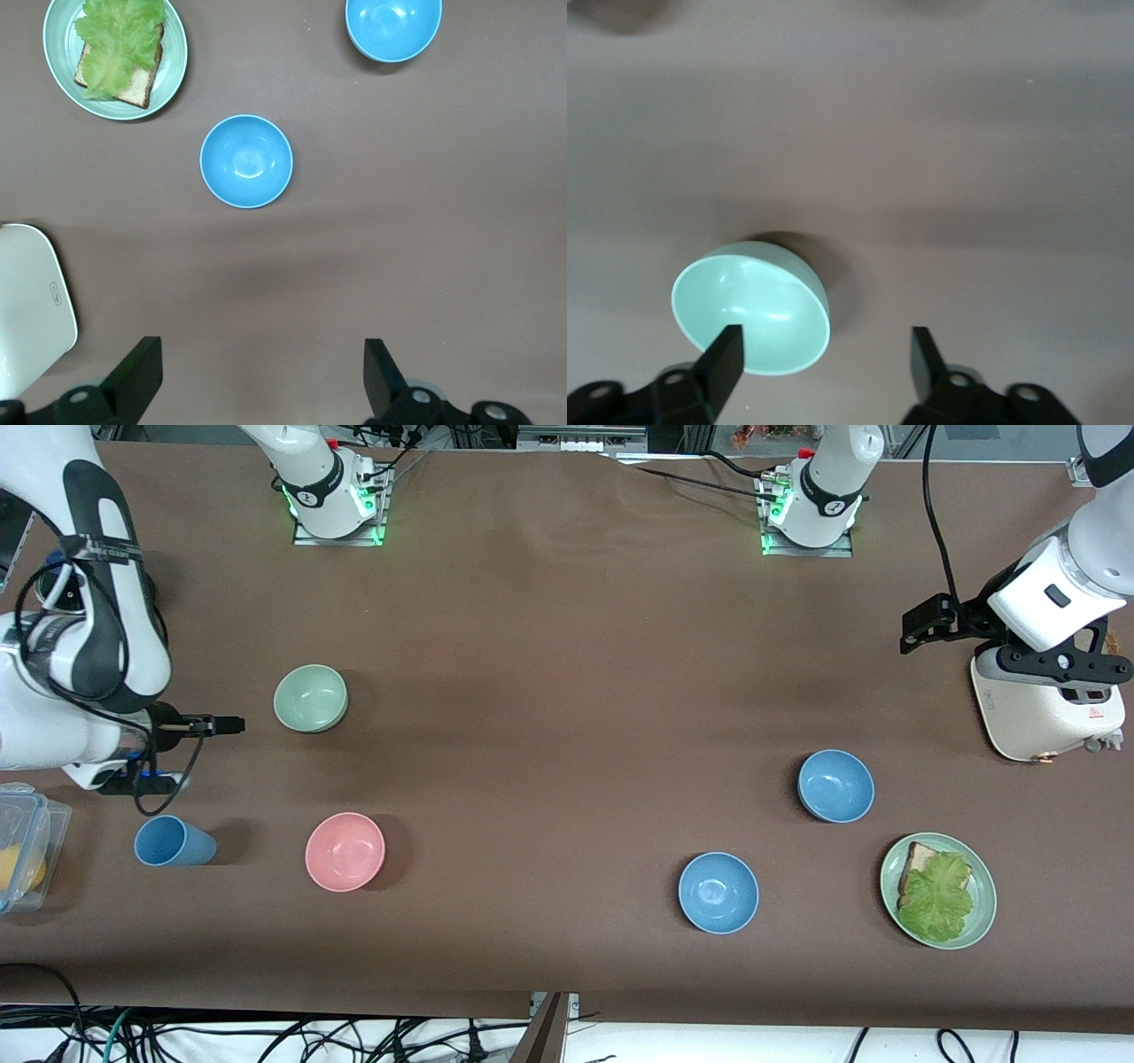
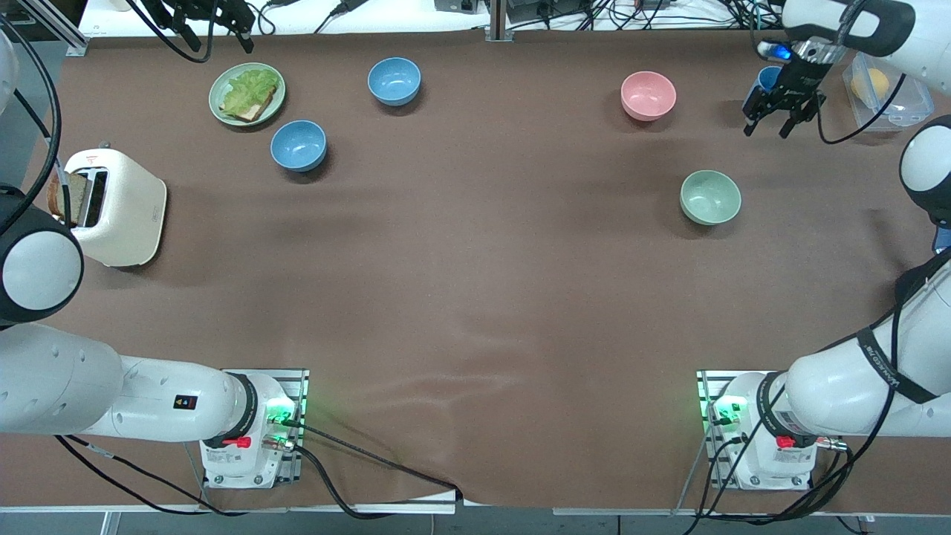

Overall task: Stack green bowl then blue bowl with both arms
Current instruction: 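Reach the right gripper down to the pale green bowl rim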

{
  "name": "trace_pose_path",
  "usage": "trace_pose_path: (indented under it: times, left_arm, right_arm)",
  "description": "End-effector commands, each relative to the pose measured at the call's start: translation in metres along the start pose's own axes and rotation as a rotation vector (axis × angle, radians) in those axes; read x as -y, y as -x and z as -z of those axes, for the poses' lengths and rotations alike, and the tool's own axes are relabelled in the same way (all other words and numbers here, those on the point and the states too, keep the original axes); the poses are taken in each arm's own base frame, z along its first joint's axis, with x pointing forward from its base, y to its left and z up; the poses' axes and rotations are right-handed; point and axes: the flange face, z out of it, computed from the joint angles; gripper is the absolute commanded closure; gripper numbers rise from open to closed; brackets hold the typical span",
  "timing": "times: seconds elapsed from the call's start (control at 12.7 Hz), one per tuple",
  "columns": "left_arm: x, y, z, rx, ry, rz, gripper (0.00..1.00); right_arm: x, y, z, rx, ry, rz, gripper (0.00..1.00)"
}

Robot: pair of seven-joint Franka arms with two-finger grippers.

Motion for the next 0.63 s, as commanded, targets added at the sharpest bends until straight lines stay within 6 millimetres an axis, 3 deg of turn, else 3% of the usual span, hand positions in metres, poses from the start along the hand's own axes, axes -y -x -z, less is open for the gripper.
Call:
trace_pose_path:
  times: [0.0, 0.24, 0.55]
  left_arm:
    - [0.001, -0.002, 0.006, 0.004, -0.025, 0.005, 0.0]
    - [0.001, -0.002, 0.008, 0.001, -0.025, 0.005, 0.0]
    - [0.001, -0.002, 0.007, 0.002, -0.025, 0.005, 0.0]
  right_arm:
    - [0.01, 0.009, -0.028, -0.006, -0.031, -0.008, 0.22]
    - [0.018, 0.015, -0.063, 0.032, -0.038, -0.004, 0.21]
    - [0.018, 0.022, -0.093, 0.103, -0.044, 0.006, 0.2]
